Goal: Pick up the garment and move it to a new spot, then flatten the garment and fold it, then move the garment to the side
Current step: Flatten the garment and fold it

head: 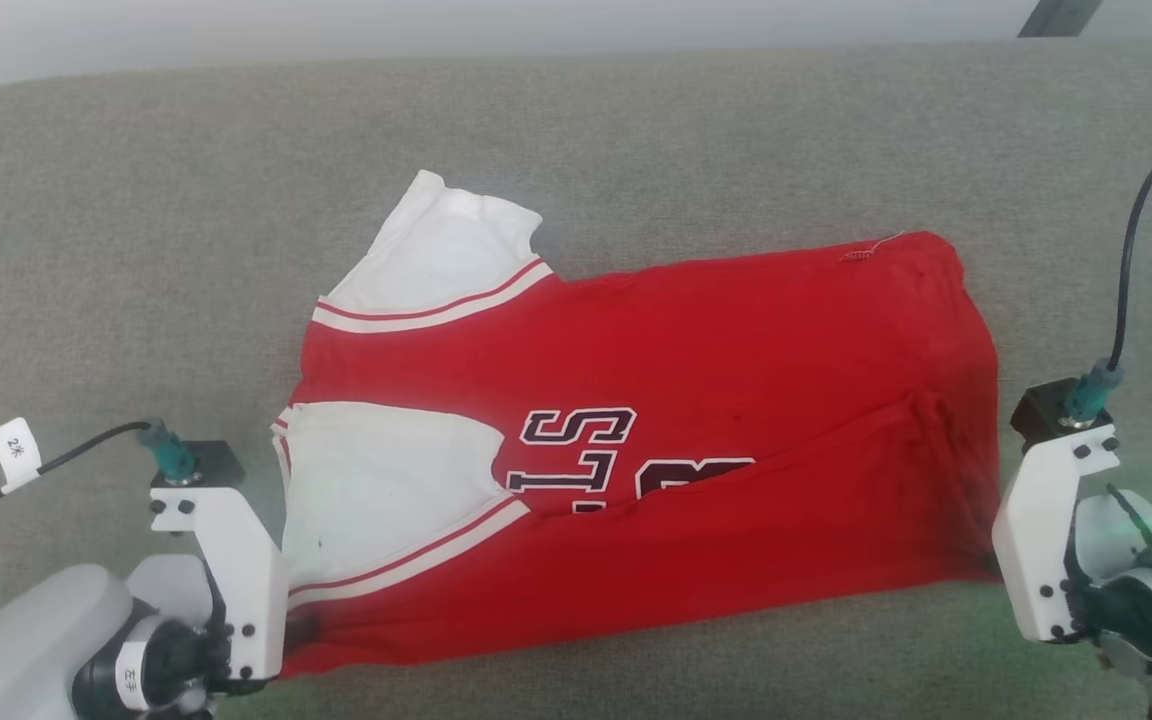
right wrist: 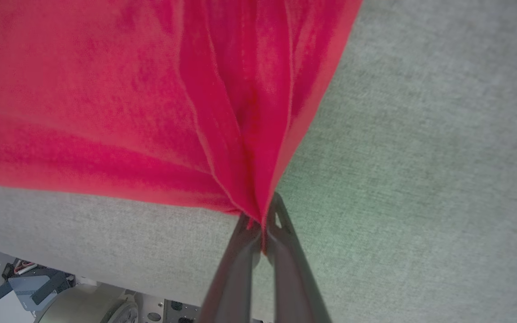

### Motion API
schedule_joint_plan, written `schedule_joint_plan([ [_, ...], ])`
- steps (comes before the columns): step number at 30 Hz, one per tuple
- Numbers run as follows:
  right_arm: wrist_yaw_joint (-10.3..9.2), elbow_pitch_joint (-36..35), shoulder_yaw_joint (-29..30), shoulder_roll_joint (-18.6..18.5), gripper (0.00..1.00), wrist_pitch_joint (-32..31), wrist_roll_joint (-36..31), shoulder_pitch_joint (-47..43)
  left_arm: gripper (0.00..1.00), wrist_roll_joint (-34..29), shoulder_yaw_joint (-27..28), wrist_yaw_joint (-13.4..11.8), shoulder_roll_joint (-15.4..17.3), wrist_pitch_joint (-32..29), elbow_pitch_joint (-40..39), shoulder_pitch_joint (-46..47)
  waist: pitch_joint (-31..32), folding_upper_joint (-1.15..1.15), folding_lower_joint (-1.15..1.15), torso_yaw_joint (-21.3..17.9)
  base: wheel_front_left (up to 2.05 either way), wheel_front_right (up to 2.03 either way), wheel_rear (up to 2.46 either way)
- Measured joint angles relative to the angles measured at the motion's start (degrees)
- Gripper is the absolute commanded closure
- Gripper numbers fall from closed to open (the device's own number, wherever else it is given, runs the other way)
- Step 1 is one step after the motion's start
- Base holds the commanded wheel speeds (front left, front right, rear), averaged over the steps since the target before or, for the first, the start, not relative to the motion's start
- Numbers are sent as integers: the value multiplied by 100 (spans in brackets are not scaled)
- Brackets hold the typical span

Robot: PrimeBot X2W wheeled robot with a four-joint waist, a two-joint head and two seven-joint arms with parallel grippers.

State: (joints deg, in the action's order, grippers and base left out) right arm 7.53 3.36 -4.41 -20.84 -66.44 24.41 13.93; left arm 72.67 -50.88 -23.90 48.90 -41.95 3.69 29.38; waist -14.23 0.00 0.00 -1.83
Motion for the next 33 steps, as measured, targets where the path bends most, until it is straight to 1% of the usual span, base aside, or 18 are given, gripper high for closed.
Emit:
schedule_joint_plan([
  [1,0,12,5,29,16,63,-23,5,0,1,27,2,-9,33,35,0,14,0,0,-12,0,0,0],
  [2,0,30,20,52,0,123,-48,15,0,4,51,2,5,49,53,1,30,0,0,-24,0,0,0],
  [5,0,65,69,80,0,292,-100,50,0,29,140,-21,142,49,12,14,105,0,0,-57,0,0,0],
  [7,-1,47,87,86,0,387,-154,50,0,60,226,-80,290,45,-125,73,159,0,0,-81,0,0,0],
  [11,-1,-166,224,238,0,733,-182,68,0,-22,396,-203,604,-14,-494,320,229,0,0,-164,0,0,0],
  [13,-3,-305,344,339,0,1031,-261,148,0,-127,464,-192,701,-22,-612,497,237,0,0,-229,0,0,0],
  [15,-4,-427,428,468,0,1408,-393,287,0,-187,548,-103,745,-21,-632,727,228,0,0,-311,0,0,0],
  [16,-4,-427,428,468,0,1408,-393,287,0,-187,548,-103,745,-21,-632,727,228,0,0,-311,0,0,0],
  [19,-4,-536,502,682,0,2035,-641,488,0,-286,643,109,709,31,-468,1077,185,0,0,-460,0,0,0],
  [22,-5,-584,460,892,0,2658,-823,738,0,-400,720,367,627,74,-121,1444,103,0,0,-638,0,0,0],
  [24,-4,-572,409,1029,0,3089,-940,900,0,-500,750,591,571,131,140,1691,30,0,0,-774,0,0,0],
  [26,-4,-544,375,1143,0,3550,-1042,1065,0,-617,769,869,497,245,405,1953,-59,0,0,-904,0,0,0],
  [29,-4,-431,330,1301,0,4194,-1271,1263,0,-682,822,1162,377,354,889,2295,-223,0,0,-1097,0,0,0],
  [33,-4,-189,263,1468,0,4733,-1395,1424,0,-920,764,1575,212,450,1448,2700,-462,0,0,-1319,0,0,0],
])
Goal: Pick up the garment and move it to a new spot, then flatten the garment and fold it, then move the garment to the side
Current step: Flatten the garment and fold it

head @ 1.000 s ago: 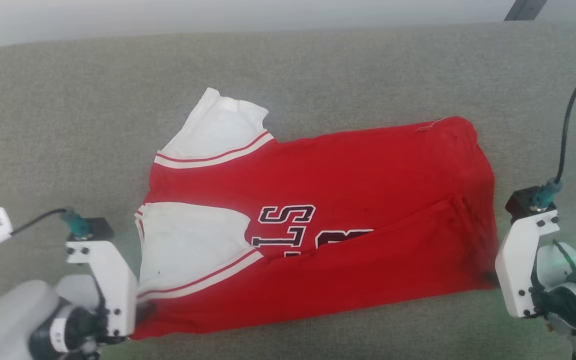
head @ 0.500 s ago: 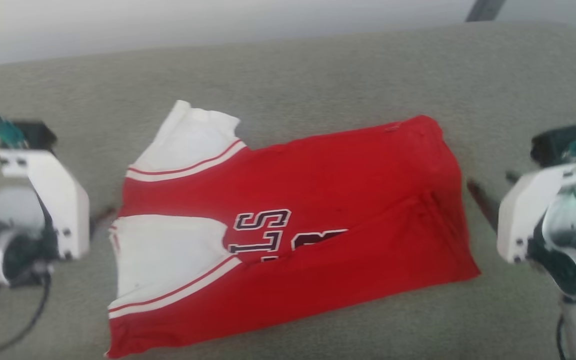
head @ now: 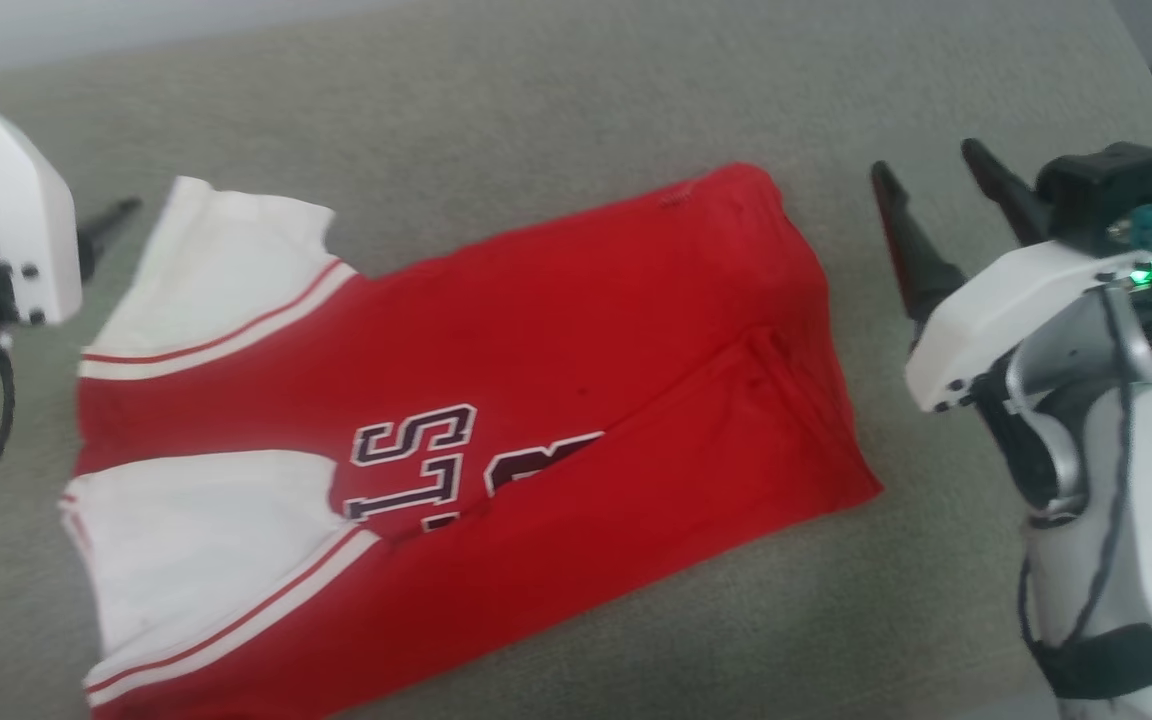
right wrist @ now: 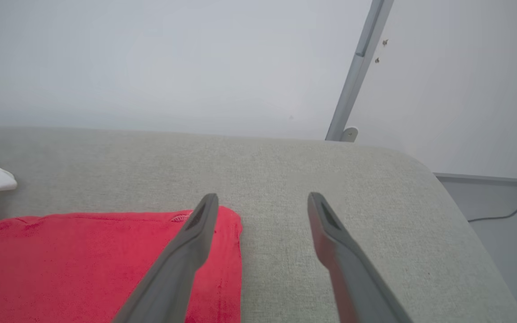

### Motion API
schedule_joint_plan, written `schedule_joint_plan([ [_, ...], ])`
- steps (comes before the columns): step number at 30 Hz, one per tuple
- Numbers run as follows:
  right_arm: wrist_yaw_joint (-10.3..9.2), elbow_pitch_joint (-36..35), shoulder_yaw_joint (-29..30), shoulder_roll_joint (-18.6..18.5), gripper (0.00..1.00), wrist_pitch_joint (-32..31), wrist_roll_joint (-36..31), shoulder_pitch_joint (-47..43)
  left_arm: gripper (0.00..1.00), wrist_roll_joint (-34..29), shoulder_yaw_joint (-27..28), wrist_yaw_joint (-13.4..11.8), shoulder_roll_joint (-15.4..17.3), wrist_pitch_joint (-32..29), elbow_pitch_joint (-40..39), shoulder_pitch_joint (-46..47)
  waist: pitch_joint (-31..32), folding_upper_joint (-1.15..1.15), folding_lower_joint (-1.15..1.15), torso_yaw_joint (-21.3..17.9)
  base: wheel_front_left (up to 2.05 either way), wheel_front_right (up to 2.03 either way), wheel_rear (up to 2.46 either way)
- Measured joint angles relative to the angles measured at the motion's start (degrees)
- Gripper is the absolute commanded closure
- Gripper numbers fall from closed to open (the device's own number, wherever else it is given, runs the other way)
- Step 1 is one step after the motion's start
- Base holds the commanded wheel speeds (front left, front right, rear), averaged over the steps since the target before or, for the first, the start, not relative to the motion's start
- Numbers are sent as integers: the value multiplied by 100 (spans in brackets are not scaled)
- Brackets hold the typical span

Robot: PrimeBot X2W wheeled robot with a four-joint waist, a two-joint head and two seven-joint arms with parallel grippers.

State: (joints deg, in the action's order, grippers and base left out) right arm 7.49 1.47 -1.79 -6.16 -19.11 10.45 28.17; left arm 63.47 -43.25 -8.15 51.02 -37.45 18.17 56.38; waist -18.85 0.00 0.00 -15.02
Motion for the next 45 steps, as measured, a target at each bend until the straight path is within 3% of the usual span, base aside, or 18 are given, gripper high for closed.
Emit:
schedule_joint_plan([
  [7,0,380,-98,155,0,237,-66,65,0,-155,-164,345,-335,-210,866,600,-376,0,0,-282,0,0,0],
  [19,0,575,-274,259,0,78,-34,263,0,-330,-424,488,-760,-610,2019,1023,-787,0,0,-421,0,0,0],
  [21,0,590,-337,260,0,-43,8,336,100,-322,-436,503,-803,-655,2129,1090,-825,0,0,-417,0,0,0],
  [29,0,1082,-494,263,0,-1082,260,1164,100,-348,-501,609,-1020,-803,2316,1422,-994,0,0,-274,0,0,0],
  [39,0,2558,-722,113,0,-2397,508,2264,100,-435,-595,648,-1386,-684,2320,1666,-1128,0,0,53,0,0,0],
  [45,-1,3187,-836,70,0,-2711,735,2756,100,-444,-614,693,-1515,-613,2385,1737,-1168,0,0,166,0,0,0],
])
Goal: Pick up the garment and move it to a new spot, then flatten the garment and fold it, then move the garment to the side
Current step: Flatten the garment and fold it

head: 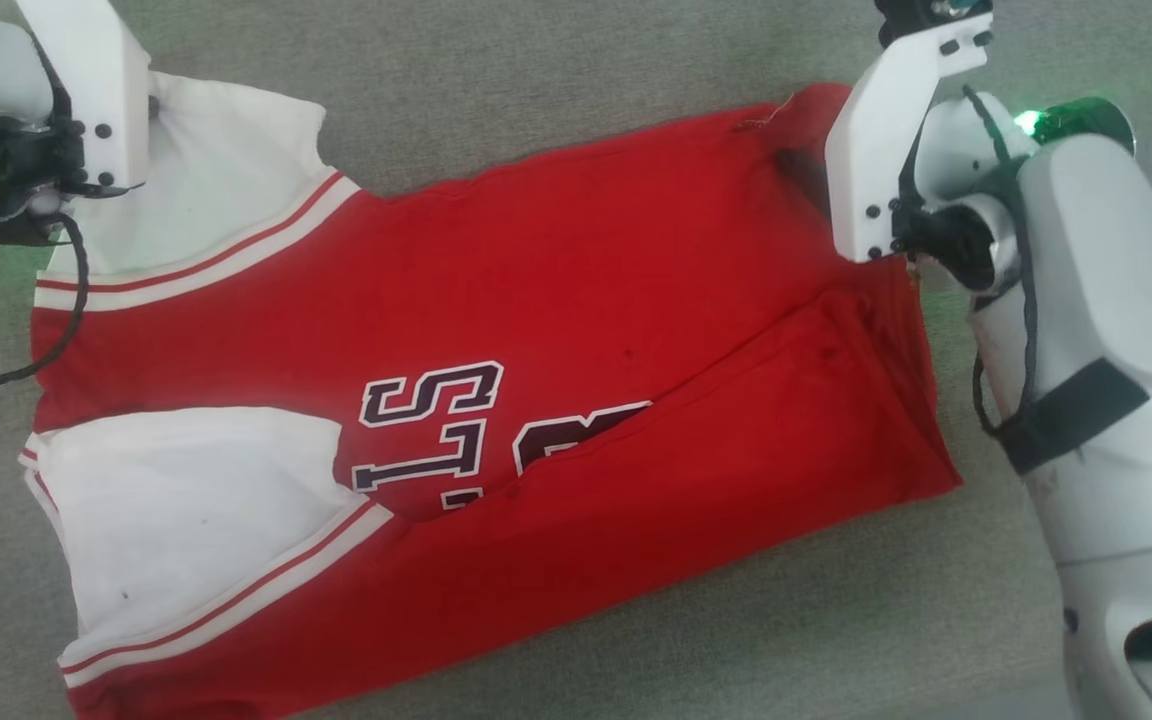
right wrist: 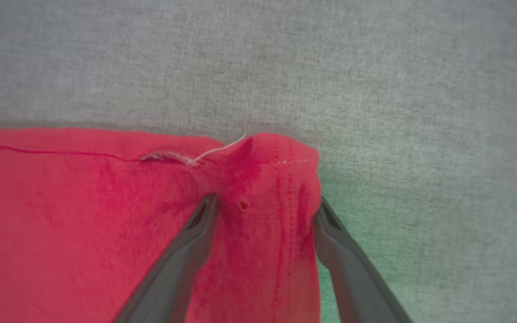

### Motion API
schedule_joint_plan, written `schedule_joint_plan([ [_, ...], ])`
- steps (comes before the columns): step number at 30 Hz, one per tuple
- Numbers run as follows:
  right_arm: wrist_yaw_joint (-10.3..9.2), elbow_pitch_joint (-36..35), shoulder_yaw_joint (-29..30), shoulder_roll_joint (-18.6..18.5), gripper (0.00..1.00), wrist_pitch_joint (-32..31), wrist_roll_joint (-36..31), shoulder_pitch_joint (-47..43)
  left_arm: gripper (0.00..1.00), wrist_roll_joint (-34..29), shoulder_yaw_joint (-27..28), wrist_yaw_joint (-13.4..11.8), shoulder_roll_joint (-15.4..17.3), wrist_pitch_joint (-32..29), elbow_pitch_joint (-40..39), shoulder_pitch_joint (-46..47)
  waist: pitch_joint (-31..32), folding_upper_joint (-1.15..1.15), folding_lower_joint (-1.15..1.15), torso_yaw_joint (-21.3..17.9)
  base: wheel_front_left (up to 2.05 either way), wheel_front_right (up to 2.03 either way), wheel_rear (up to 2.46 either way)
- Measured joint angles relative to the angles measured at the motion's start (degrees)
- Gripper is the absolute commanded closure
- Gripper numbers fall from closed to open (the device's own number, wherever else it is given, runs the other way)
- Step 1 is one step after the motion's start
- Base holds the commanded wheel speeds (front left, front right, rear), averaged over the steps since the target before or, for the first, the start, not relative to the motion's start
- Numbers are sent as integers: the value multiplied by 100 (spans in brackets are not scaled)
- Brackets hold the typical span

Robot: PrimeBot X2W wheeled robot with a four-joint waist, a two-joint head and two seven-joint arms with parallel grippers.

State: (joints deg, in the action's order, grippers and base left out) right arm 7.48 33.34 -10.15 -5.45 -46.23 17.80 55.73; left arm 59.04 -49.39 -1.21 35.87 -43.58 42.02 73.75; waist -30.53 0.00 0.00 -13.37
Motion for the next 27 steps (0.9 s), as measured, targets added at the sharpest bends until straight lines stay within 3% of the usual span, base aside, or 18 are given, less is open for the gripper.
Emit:
schedule_joint_plan([
  [2,0,177,-88,-19,0,-107,71,131,100,-3,0,48,-45,74,27,5,3,0,0,34,0,0,0],
  [3,0,253,-126,-59,72,-126,88,177,100,-3,0,49,-74,121,48,8,10,0,0,54,0,0,0],
  [4,0,327,-193,-115,100,-122,46,217,100,-4,0,54,-103,162,73,10,22,0,0,78,0,0,0],
  [9,3,528,-360,-255,100,64,100,268,100,-60,-66,153,-226,280,167,5,166,0,0,201,0,0,0],
  [16,2,421,-584,-692,100,253,297,-40,100,26,-168,126,-248,-57,-127,-106,570,0,0,429,0,0,0],
  [20,2,204,-683,-881,100,288,393,-210,100,41,-207,-27,-144,-283,-466,-214,769,0,0,542,0,0,0],
  [27,2,-521,-778,-1319,100,49,639,-792,100,205,-200,-641,335,-723,-1739,-769,1211,0,0,792,0,0,0],
])
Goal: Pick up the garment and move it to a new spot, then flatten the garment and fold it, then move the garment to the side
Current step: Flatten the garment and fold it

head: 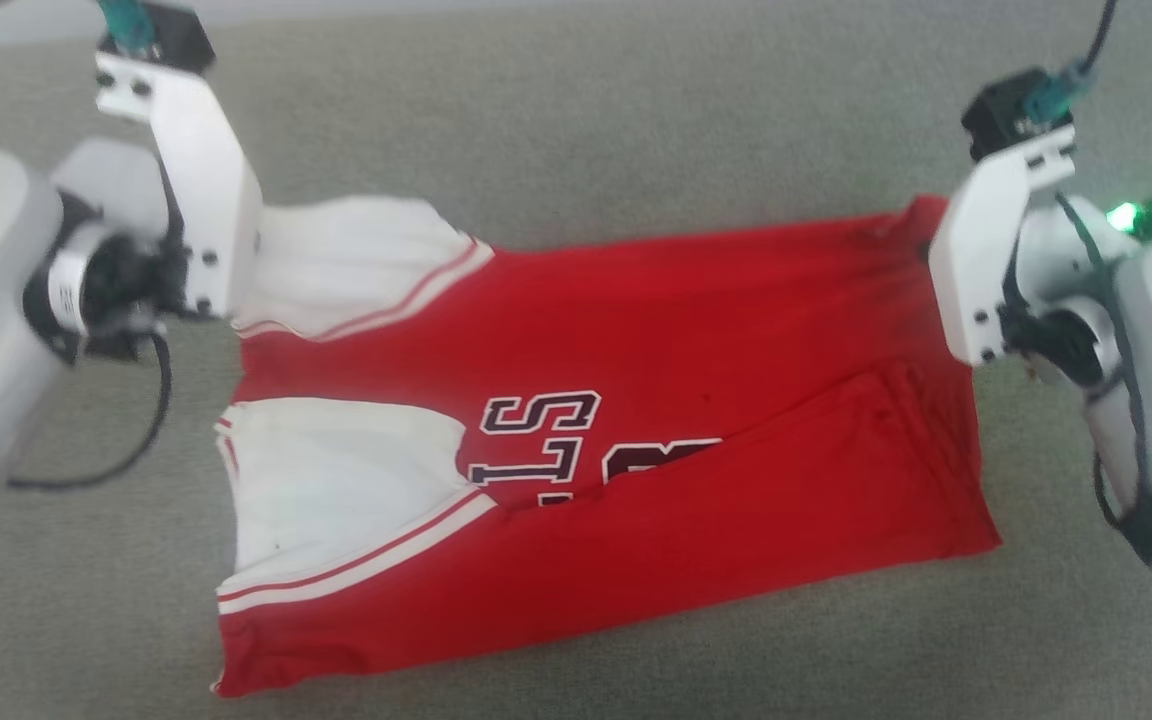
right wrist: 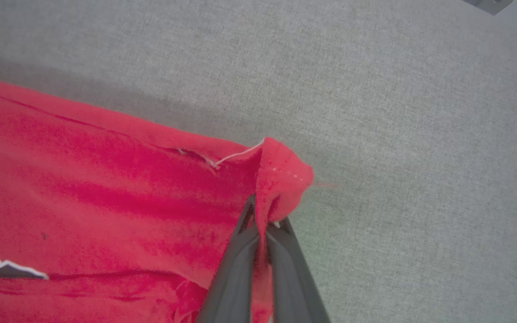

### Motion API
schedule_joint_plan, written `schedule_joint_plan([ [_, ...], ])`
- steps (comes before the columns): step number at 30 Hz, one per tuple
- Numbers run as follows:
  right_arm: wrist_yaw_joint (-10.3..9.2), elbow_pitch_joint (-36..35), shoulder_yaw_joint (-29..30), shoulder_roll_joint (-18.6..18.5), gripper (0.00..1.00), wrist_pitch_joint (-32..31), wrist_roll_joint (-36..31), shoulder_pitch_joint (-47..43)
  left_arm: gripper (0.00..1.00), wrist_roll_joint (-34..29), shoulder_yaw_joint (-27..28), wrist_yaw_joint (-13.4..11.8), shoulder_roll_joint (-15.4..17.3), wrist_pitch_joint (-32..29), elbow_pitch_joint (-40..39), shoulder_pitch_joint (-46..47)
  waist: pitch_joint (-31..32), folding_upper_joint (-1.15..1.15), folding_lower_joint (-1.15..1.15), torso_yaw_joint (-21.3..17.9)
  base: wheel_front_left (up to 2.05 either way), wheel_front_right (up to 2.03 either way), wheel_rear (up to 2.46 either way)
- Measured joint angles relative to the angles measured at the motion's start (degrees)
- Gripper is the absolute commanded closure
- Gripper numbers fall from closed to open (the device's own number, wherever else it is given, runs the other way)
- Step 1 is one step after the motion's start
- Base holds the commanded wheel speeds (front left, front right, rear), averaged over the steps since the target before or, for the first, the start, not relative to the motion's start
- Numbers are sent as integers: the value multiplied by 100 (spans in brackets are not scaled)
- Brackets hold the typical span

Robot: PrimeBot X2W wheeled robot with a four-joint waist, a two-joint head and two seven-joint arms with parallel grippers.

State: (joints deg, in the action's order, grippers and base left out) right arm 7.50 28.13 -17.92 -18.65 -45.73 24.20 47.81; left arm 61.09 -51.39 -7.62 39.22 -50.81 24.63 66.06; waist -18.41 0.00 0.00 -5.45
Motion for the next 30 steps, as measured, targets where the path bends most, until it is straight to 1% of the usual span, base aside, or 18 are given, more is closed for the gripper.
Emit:
schedule_joint_plan([
  [3,0,-388,24,-192,100,-191,125,-365,100,225,75,-364,254,-111,-742,-399,174,0,0,87,0,0,0],
  [6,0,-787,64,-378,100,-411,199,-754,100,260,96,-764,635,-167,-1499,-801,335,0,0,153,0,0,0],
  [9,0,-1168,167,-495,100,-667,301,-1193,100,324,114,-1156,990,-207,-2259,-1242,452,0,0,207,0,0,0],
  [11,0,-1397,263,-554,100,-848,374,-1476,100,415,134,-1370,1171,-208,-2637,-1533,493,0,0,237,0,0,0],
  [14,0,-1669,497,-563,100,-978,403,-1861,100,586,159,-1544,1330,-78,-3002,-1952,527,0,0,267,0,0,0],
  [16,0,-1771,638,-536,100,-1031,398,-2086,100,670,181,-1594,1361,69,-3087,-2212,540,0,0,276,0,0,0],
  [19,0,-1840,766,-407,100,-1087,354,-2365,100,791,177,-1580,1329,265,-3008,-2549,557,0,0,268,0,0,0],
  [23,-1,-1731,845,-169,100,-1079,301,-2497,100,984,159,-1473,1117,511,-2564,-2865,591,0,0,233,0,0,0],
  [24,-1,-1682,836,-116,80,-1068,270,-2499,82,1000,157,-1421,1062,572,-2425,-2932,602,0,0,220,0,0,0],
  [25,0,-1625,840,-68,51,-1035,221,-2499,67,1027,162,-1389,990,654,-2267,-2981,618,0,0,209,0,0,0],
  [26,-1,-1567,849,-23,28,-1016,191,-2494,52,1068,174,-1350,924,703,-2117,-3007,632,0,0,200,0,0,0],
  [27,-1,-1516,846,19,0,-1006,165,-2487,0,1098,191,-1303,859,773,-1968,-3027,649,0,0,192,0,0,0],
  [30,-1,-1405,855,127,0,-956,135,-2437,0,1169,281,-1157,697,993,-1581,-3085,729,0,0,182,0,0,0],
])
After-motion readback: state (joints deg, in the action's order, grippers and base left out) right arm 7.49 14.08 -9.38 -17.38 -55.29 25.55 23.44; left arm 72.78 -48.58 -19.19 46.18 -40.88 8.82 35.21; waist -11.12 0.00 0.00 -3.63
